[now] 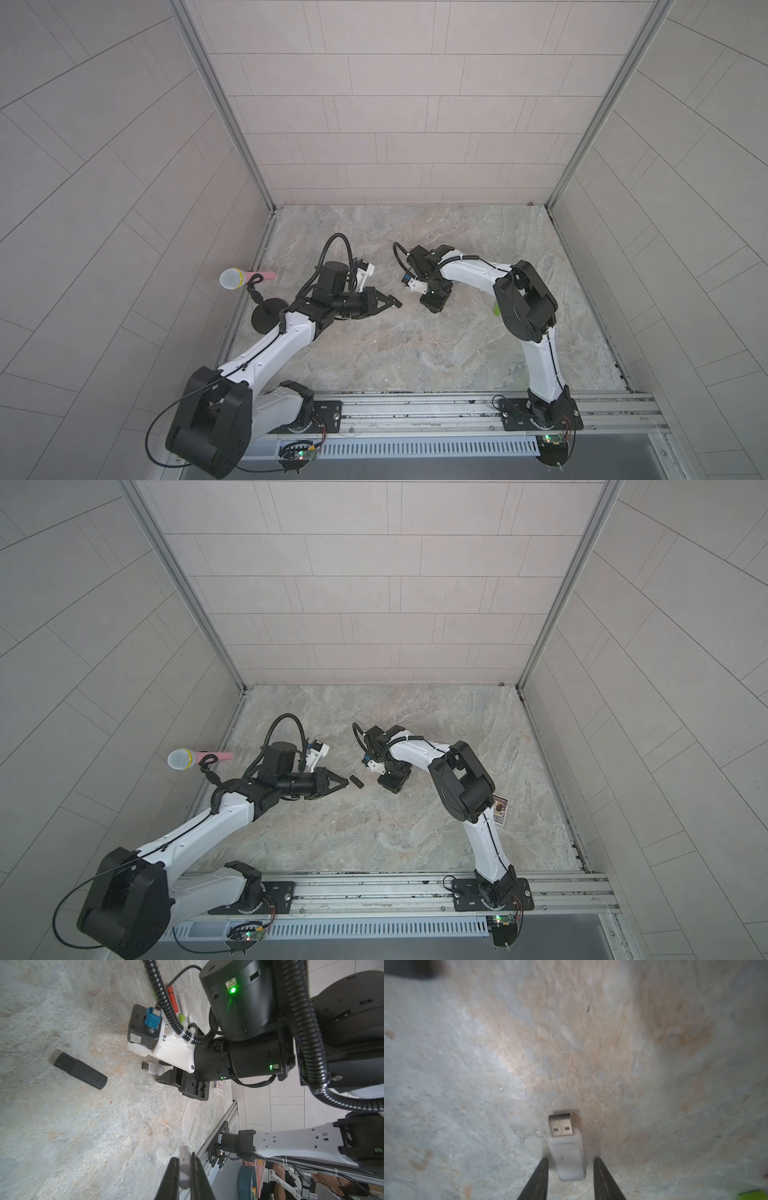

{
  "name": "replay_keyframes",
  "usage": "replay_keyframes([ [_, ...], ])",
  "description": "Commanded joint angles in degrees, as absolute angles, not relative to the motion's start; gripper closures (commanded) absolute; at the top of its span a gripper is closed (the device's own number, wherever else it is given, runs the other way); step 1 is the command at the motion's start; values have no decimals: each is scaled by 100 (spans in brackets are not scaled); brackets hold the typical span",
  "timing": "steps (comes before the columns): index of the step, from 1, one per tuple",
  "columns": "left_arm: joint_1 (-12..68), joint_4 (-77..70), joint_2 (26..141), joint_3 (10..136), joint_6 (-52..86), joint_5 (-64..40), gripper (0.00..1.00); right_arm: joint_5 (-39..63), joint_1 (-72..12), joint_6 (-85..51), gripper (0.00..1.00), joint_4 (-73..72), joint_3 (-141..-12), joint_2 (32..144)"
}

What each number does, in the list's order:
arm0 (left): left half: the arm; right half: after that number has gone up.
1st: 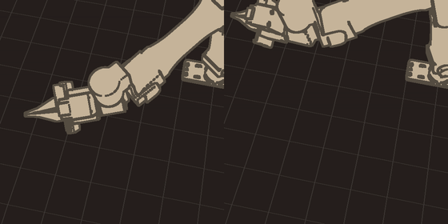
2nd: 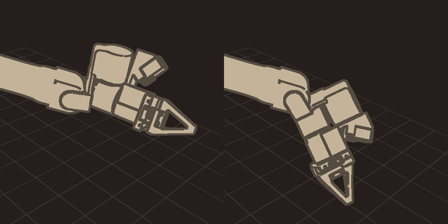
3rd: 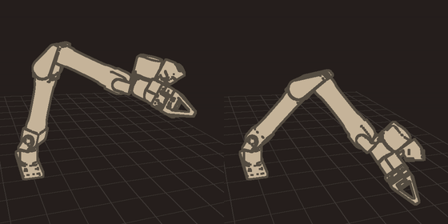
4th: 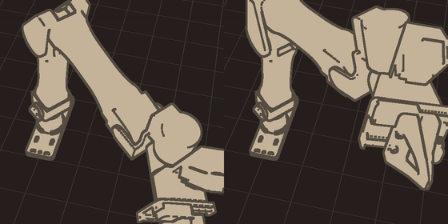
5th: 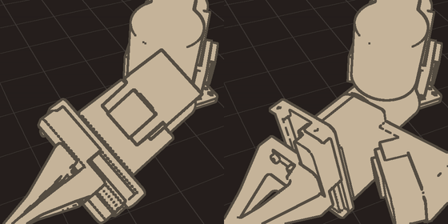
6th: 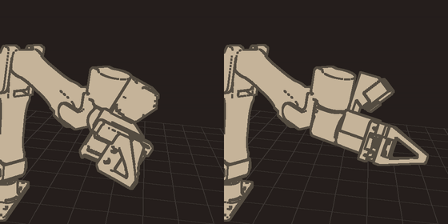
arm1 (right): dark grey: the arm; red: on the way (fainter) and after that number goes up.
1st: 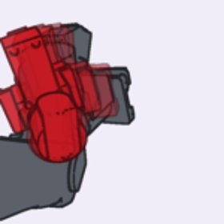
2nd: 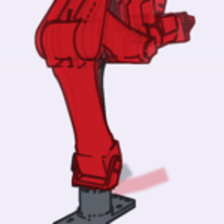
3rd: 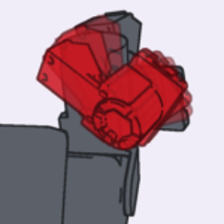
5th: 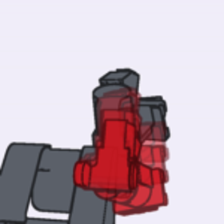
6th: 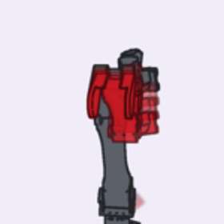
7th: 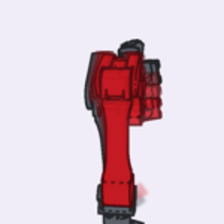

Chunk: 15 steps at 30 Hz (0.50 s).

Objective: Close the usb drive cover
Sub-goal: Move the USB drive to the center of the board.

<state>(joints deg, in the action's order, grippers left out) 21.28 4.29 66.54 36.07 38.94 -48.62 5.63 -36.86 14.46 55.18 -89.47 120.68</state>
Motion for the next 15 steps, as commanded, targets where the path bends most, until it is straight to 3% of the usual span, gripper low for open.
replay_keyframes([
  [1,2092,423,6662,3594,3797,-4897,89,949,-3750,1632,62,5356,-8845,12542],
  [15,2092,453,6724,3593,3745,-4924,89,825,-3719,1534,72,5366,-8866,12760],
])
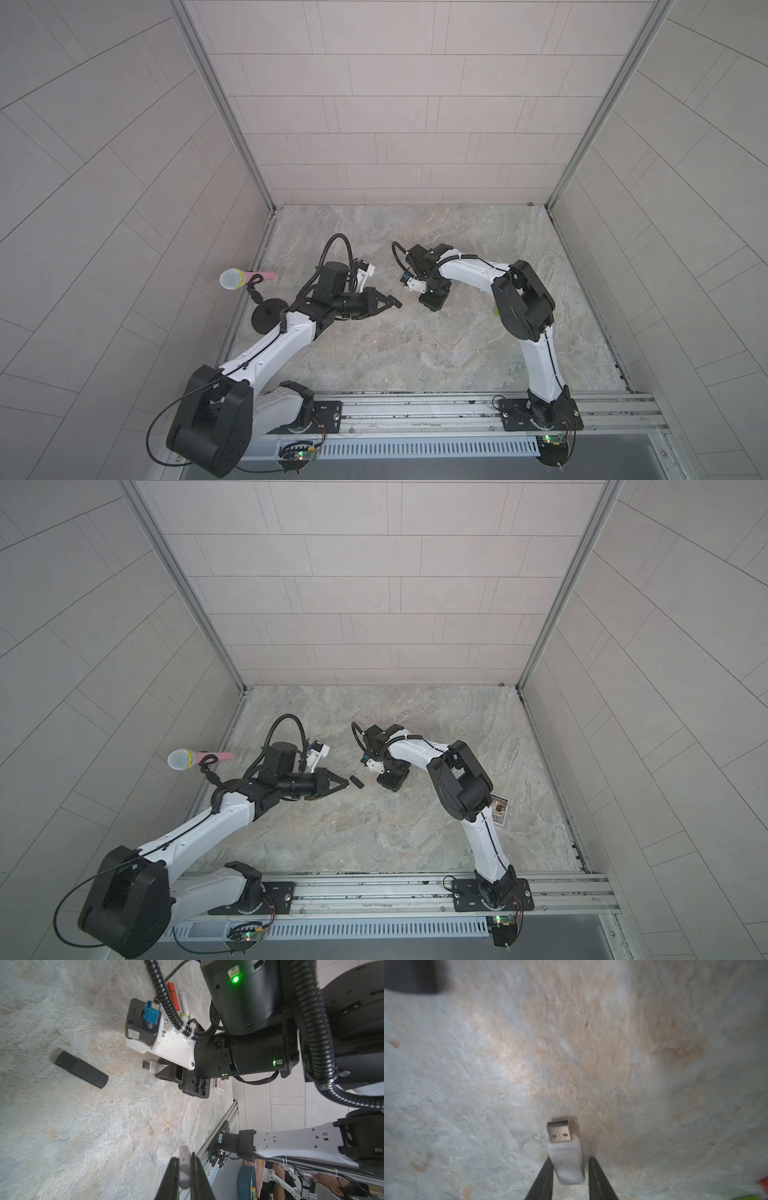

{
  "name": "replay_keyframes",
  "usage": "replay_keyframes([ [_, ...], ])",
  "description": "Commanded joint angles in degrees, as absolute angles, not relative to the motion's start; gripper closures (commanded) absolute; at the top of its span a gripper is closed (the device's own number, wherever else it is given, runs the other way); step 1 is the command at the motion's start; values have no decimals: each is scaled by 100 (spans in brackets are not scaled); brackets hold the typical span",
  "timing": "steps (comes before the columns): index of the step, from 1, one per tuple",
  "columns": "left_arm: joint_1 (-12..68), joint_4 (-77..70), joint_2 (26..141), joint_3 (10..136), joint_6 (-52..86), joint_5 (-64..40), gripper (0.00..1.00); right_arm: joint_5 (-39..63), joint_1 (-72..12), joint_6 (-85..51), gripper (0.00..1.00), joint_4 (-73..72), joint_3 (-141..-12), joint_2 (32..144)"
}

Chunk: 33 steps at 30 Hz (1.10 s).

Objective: Close the usb drive cover
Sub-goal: Move the USB drive to the center of the board, then pick up the USB drive from the center of the board.

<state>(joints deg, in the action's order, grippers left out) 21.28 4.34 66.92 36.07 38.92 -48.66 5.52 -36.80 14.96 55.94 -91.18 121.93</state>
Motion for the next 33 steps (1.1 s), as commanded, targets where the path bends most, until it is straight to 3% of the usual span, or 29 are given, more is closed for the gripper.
replay_keyframes([
  [1,2092,451,6724,3590,3745,-4922,89,825,-3734,1515,74,5356,-8874,12762],
  [8,2092,489,6732,3602,3735,-4938,89,699,-3791,1381,79,5239,-8737,12361],
  [21,2123,455,6925,3789,3621,-5439,89,1359,-3873,1411,81,3406,-6715,9210],
  [33,2263,28,7152,3943,3950,-5581,89,1319,-4624,1386,81,3171,-6401,8623],
])
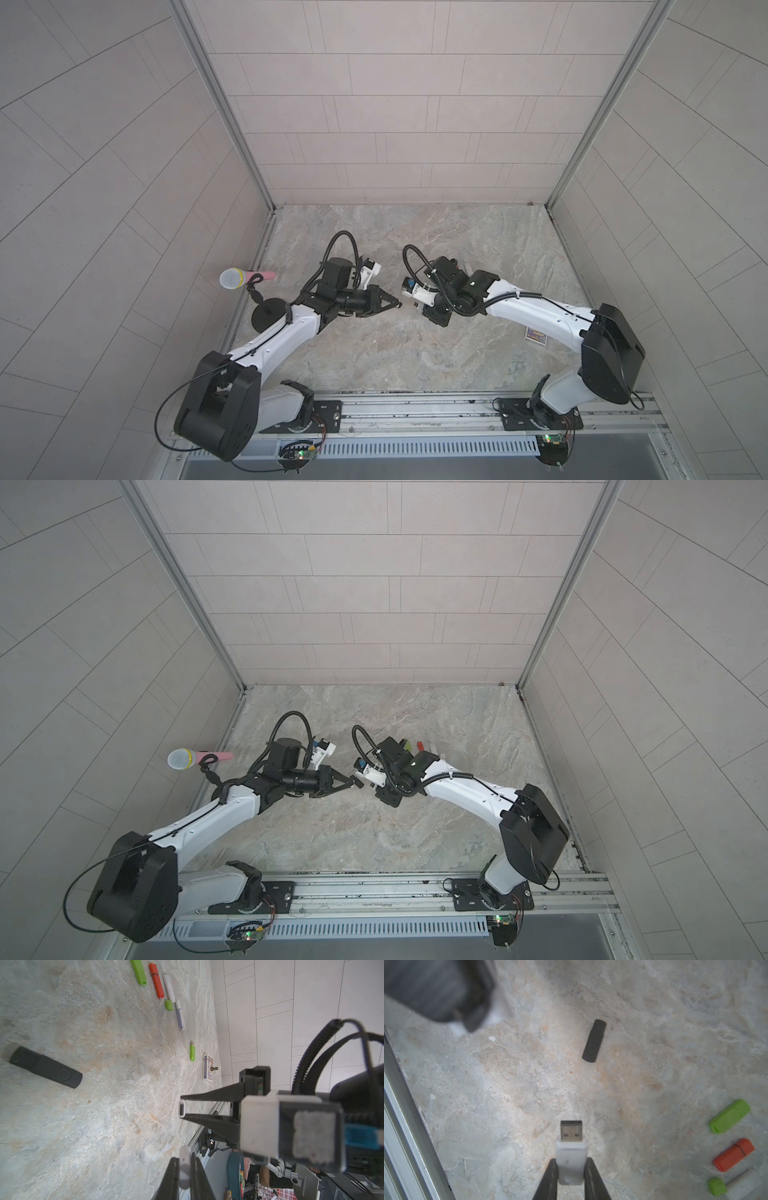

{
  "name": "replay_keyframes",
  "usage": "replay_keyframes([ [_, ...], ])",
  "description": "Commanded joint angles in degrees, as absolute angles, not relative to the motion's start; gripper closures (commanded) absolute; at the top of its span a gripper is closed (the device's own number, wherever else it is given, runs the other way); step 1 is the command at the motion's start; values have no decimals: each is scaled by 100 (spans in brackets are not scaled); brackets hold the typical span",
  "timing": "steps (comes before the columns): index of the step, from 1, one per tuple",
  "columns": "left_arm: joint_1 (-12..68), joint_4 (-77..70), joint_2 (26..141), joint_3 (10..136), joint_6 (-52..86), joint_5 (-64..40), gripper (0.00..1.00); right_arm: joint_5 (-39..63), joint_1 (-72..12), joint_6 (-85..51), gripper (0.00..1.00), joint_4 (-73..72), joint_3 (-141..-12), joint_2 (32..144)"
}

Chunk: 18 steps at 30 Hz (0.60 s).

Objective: Close the usb drive cover
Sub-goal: Pick up the USB drive from the center of the board, then close the cover of the USB drive.

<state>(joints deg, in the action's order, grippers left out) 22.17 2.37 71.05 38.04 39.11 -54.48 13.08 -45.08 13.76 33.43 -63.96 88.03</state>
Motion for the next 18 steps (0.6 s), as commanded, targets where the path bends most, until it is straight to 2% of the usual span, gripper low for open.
replay_keyframes([
  [1,2267,12,7169,3946,3964,-5581,89,1319,-4661,1363,81,3130,-6407,8606],
  [18,2355,-104,7364,3977,4017,-5808,89,1538,-4847,1356,81,2615,-6418,8464],
])
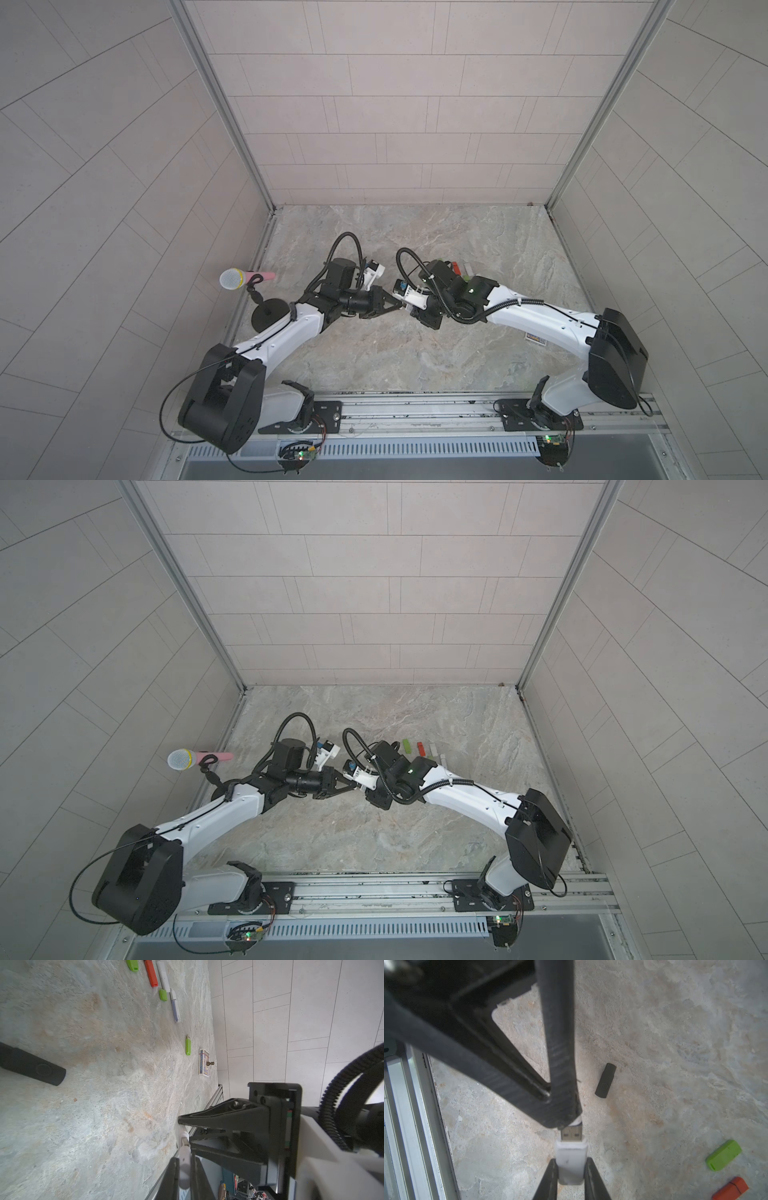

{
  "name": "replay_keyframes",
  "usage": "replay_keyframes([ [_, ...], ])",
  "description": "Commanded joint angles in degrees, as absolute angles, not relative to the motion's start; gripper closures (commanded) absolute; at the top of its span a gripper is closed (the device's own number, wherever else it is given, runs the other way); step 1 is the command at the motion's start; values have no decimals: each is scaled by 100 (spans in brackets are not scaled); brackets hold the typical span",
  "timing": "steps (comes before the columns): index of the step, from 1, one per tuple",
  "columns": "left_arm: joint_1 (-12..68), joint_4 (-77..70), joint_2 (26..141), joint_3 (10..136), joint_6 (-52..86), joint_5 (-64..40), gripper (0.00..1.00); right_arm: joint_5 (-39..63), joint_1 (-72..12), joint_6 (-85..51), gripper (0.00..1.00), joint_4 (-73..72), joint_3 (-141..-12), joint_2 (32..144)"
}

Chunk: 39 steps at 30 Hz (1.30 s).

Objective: Close the usb drive cover
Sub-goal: Close the cover of the USB drive.

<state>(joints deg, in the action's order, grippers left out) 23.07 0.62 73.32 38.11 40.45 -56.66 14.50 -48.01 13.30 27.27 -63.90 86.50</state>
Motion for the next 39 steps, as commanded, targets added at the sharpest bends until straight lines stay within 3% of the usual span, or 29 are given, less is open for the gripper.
replay_keyframes([
  [1,2357,-112,7369,3981,4023,-5810,89,1551,-4849,1360,81,2602,-6412,8456],
  [17,2398,373,7634,4167,3580,-6266,89,1671,-4914,1963,81,2390,-6238,8060],
  [32,2454,1199,7518,4403,2919,-5801,89,2015,-4951,1968,82,3025,-6861,8147],
  [39,2518,1096,7588,4424,2983,-6091,89,2212,-4979,1886,83,2567,-6807,8124],
])
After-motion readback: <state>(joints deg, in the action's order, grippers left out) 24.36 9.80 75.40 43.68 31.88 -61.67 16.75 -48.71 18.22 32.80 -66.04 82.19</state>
